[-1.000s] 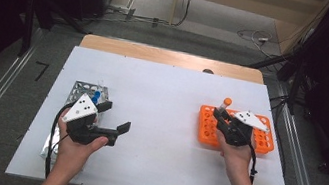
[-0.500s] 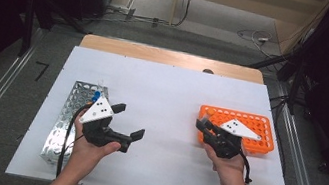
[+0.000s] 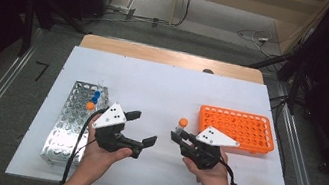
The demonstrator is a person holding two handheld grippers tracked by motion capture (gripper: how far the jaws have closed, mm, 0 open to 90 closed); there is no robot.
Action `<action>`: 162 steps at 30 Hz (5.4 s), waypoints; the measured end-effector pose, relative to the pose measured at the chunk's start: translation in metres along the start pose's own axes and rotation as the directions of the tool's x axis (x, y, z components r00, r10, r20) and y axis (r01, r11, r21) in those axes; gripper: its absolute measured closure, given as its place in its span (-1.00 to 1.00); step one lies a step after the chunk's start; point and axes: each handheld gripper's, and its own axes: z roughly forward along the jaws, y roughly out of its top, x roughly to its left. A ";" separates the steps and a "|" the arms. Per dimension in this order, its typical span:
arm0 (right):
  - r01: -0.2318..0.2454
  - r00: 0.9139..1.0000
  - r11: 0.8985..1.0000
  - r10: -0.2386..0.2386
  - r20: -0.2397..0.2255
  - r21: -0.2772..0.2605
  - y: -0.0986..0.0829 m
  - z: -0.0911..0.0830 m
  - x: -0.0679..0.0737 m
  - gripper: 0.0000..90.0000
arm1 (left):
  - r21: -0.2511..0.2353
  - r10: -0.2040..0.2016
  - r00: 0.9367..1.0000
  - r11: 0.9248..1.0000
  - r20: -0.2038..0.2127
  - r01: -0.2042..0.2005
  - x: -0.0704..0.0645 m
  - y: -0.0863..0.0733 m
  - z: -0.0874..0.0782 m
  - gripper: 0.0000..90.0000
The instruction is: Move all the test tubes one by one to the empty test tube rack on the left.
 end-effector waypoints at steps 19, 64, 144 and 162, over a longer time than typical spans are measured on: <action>0.092 0.986 0.995 -0.086 -0.143 0.036 -0.002 0.011 0.040 0.62 | 0.026 0.086 0.989 0.996 0.118 -0.090 -0.019 -0.001 0.012 0.22; 0.020 0.999 1.000 -0.019 -0.026 0.014 -0.015 -0.032 -0.033 -1.00 | -0.026 0.054 0.991 0.998 -0.123 -0.057 0.028 0.004 -0.056 0.66; -0.071 0.987 0.997 0.070 0.144 0.003 -0.058 -0.093 -0.091 -1.00 | -0.015 -0.060 0.929 0.998 -0.365 0.059 0.071 -0.022 -0.116 -0.08; -0.075 0.986 0.997 0.075 0.150 -0.003 -0.058 -0.094 -0.093 -1.00 | -0.092 -0.071 0.952 0.995 -0.298 0.046 0.072 -0.023 -0.123 -1.00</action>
